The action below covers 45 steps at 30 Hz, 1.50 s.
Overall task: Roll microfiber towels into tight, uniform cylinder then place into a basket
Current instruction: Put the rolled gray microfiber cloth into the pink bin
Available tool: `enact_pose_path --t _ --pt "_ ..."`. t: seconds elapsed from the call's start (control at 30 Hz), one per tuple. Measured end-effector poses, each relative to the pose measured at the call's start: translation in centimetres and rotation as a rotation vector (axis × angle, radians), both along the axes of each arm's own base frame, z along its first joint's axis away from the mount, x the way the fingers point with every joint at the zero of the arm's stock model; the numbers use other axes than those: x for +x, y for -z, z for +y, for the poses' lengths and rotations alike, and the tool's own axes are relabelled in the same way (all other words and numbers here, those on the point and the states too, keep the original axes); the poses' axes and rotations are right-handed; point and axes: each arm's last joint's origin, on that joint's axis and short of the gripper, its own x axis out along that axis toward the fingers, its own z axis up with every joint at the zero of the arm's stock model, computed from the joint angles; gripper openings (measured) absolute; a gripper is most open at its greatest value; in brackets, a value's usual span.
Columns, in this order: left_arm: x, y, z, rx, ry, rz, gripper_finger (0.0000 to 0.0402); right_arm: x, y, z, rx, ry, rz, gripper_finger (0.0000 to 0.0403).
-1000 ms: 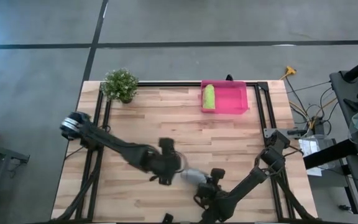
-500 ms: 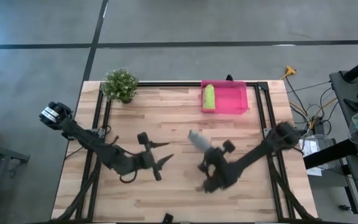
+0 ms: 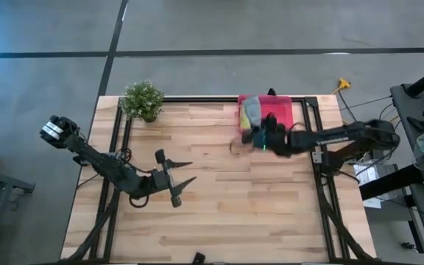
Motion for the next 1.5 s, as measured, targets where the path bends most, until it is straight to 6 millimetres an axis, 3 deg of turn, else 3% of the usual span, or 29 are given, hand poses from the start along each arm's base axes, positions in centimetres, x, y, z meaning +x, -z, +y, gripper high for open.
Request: enact_pose_path --t 0.17,0.3,0.6,0.87,1.03,1.2,1.5 --pt "0.1 -0.2 0.0 0.008 0.004 -0.001 0.0207 -0.8 0.7 -5.5 0.065 0.013 -0.1 0.0034" --pt "-0.2 -0.5 0.0 0.049 0.0 0.005 0.0207 -2.0 1.5 -8.7 0.071 0.103 -0.045 0.0034" --pt "-0.7 -1.1 0.4 0.153 -0.017 0.026 0.0207 -3.3 5.2 -12.3 0.201 0.146 0.239 0.0034" --pt "-1.6 -2.2 1.0 0.198 -0.03 0.029 0.0207 -0.6 9.0 -14.1 0.316 0.095 0.374 0.0034" --pt "-2.4 -2.4 1.5 0.224 -0.033 0.084 0.0207 1.4 9.6 -15.1 0.347 0.089 0.424 0.0034" --pt "-3.0 -2.3 1.9 0.204 -0.048 0.117 0.0207 2.3 8.6 -15.1 0.38 0.053 0.486 0.0034" --pt "-3.0 -2.3 1.9 0.177 -0.045 0.11 0.0207 3.1 5.3 -13.2 0.386 -0.032 0.538 0.0034"
